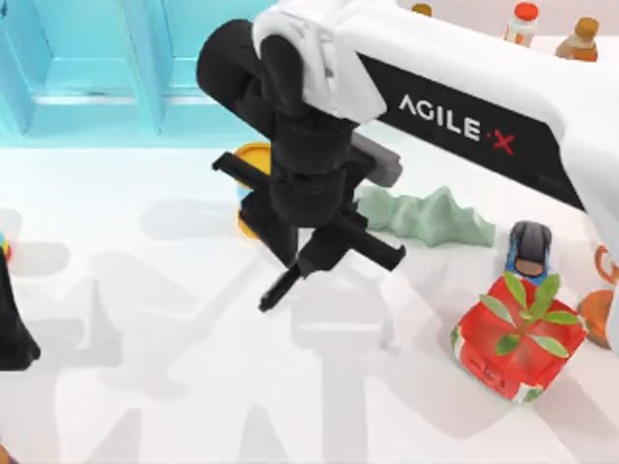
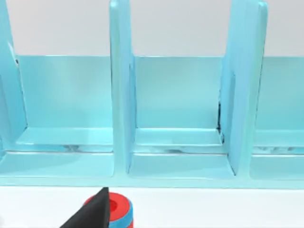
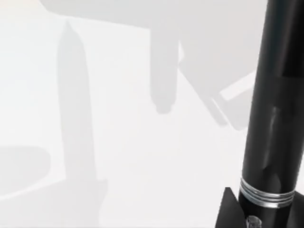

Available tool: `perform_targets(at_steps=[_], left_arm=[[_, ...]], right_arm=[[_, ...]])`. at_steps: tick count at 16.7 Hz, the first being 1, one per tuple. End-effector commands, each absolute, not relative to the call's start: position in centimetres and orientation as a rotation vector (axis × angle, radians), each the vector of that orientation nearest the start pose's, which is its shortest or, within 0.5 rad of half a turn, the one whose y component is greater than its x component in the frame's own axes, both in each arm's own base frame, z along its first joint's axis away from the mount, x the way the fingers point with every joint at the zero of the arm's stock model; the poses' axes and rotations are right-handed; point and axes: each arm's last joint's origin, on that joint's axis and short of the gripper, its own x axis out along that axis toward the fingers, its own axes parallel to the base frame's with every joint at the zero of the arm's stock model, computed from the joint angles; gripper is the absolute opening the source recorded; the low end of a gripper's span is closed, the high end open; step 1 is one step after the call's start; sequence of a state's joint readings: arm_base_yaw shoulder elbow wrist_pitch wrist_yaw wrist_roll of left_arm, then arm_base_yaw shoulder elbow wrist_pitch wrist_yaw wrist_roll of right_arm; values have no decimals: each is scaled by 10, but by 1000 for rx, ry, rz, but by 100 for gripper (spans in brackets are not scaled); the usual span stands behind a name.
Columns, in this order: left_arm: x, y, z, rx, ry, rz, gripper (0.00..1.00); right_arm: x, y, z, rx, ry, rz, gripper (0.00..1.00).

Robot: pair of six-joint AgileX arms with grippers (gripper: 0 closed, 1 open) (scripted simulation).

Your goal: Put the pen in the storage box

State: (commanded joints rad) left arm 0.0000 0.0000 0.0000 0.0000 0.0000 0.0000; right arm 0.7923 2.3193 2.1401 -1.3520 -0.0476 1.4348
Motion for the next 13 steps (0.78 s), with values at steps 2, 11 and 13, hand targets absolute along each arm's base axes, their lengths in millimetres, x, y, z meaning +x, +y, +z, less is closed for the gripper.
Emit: perform_targets(at_steps=[2,11,13], left_arm=[[106,-1,160,0,0,0,100],[106,-1,160,0,0,0,100],[106,-1,160,0,0,0,100]], right_arm=[[318,332,216,546,1539,-443,0],[356,268,221,541,1481,-467,0],[380,212,230,567,1431,-504,0]])
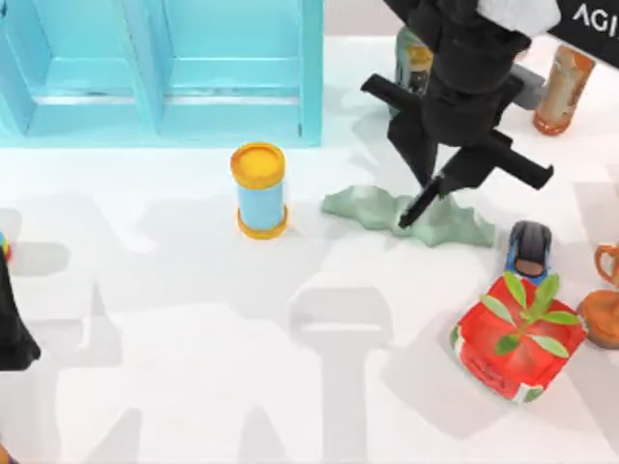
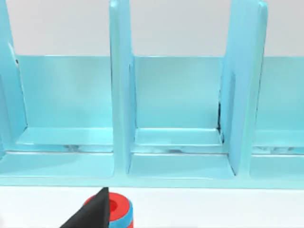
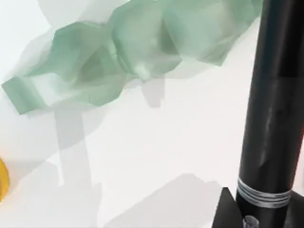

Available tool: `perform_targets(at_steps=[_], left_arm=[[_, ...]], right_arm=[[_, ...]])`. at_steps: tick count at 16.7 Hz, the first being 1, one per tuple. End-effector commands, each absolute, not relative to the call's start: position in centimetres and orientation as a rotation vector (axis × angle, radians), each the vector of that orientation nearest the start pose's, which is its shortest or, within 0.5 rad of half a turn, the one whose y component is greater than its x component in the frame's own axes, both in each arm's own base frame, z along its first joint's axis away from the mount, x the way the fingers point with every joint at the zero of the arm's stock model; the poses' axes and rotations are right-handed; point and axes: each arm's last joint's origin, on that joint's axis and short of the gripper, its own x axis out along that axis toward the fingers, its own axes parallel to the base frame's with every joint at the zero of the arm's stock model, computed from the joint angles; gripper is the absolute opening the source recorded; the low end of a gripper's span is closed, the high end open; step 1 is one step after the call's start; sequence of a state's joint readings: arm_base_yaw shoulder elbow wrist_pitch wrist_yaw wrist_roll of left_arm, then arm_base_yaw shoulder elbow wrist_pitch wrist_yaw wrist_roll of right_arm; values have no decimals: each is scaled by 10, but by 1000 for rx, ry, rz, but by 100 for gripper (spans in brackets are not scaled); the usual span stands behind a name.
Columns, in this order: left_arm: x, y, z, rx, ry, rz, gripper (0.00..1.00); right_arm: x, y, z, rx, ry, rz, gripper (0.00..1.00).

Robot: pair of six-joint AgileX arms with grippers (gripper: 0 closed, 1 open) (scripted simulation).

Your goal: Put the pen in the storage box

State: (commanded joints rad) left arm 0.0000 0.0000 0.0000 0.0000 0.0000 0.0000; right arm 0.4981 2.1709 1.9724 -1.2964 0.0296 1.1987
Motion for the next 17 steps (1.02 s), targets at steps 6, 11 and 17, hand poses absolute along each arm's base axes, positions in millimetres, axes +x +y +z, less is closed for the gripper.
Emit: perform_targets(at_steps=[6,11,17], left_arm=[[106,-1,160,0,0,0,100],[106,-1,160,0,0,0,100],[106,-1,160,0,0,0,100]], right_arm=[[387,-34,259,874,1224,-814,0],[322,-154,256,1160,1144,-1034,0],[294,-182,244,1280,1158,-1122,0]])
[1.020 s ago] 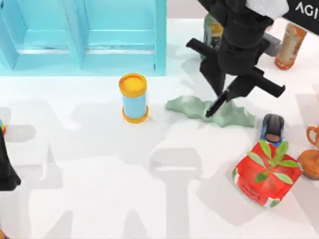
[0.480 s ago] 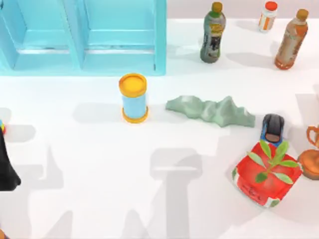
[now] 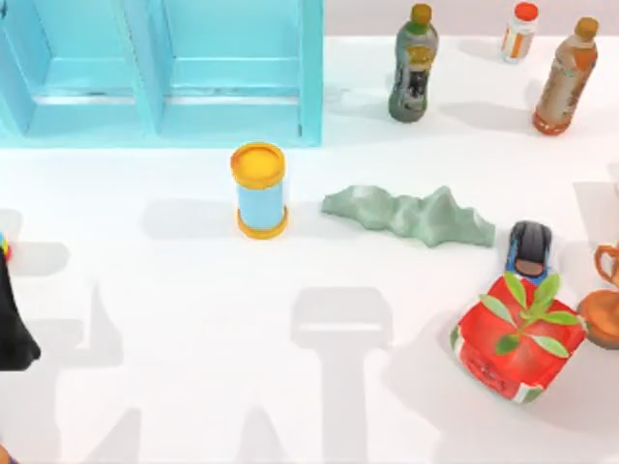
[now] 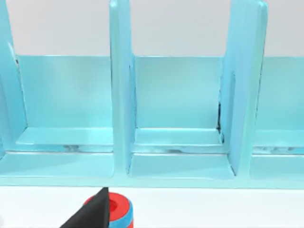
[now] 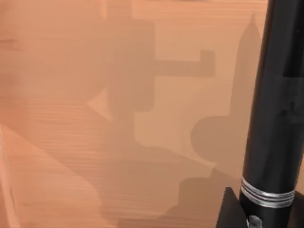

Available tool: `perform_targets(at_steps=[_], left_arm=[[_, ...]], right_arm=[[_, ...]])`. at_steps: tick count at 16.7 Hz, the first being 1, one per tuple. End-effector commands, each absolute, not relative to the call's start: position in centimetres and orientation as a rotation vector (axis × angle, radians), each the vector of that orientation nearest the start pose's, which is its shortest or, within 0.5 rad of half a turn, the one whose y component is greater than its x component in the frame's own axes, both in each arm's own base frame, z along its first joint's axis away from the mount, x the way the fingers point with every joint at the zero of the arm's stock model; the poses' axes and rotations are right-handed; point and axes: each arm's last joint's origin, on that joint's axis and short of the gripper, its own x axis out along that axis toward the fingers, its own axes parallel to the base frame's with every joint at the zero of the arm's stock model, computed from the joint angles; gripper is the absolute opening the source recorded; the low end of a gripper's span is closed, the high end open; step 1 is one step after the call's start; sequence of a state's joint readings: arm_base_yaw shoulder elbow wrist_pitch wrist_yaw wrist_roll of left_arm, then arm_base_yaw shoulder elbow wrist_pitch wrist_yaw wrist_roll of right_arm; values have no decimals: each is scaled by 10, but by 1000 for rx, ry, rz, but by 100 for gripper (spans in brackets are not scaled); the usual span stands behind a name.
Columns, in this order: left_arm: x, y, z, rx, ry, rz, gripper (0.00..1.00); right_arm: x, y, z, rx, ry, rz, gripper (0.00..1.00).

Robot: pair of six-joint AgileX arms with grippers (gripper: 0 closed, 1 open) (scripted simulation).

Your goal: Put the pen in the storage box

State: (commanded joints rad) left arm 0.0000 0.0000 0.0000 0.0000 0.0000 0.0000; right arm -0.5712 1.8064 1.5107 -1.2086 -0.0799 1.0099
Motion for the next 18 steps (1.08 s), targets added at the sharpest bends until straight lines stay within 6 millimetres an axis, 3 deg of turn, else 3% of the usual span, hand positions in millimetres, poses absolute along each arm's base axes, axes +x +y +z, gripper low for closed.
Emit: perform_targets(at_steps=[4,18], left_arm=[[106,-1,160,0,0,0,100],[106,-1,160,0,0,0,100]], right_arm=[[296,-181,241,1278,1160,-1122,0],[301,-163,197,1276,1156,-1120,0]])
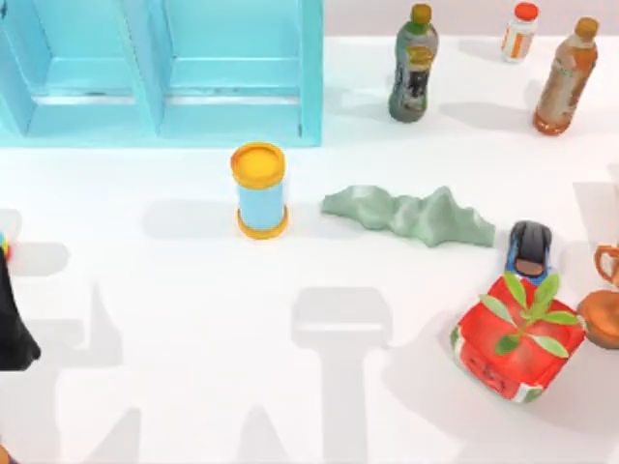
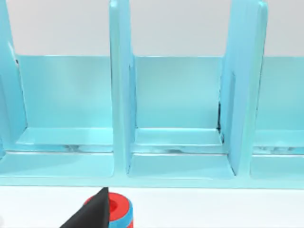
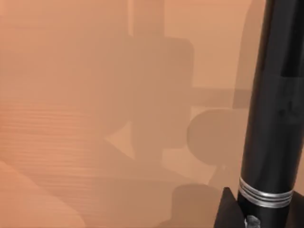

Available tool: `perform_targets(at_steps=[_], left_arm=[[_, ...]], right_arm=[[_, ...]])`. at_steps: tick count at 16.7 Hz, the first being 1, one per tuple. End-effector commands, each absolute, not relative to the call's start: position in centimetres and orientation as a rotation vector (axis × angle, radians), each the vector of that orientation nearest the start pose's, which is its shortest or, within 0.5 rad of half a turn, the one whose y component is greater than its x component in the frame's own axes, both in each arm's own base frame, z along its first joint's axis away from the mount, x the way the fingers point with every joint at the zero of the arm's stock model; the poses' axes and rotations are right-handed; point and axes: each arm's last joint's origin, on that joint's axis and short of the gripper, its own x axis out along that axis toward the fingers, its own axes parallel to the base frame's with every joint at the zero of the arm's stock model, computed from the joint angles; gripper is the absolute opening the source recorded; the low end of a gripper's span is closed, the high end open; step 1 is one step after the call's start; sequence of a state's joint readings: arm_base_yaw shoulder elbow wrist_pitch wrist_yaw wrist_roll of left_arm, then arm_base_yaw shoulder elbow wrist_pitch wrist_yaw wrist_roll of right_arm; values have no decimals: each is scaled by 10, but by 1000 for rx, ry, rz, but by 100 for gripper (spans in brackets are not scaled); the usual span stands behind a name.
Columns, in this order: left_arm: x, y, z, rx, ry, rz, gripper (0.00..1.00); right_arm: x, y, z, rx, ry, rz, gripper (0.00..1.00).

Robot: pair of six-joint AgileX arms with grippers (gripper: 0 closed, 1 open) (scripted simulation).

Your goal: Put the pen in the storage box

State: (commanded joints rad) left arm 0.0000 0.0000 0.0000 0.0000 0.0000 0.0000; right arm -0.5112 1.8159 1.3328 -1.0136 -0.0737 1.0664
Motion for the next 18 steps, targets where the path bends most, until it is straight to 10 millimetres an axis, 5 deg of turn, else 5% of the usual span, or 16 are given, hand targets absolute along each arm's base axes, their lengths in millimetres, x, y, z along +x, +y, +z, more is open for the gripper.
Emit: perform_targets(at_steps=[8,18], left_arm=[[106,-1,160,0,0,0,100],[106,-1,160,0,0,0,100]], right_arm=[[301,-158,184,1280,1158,-1122,0],[301,-158,184,1280,1158,-1122,75]])
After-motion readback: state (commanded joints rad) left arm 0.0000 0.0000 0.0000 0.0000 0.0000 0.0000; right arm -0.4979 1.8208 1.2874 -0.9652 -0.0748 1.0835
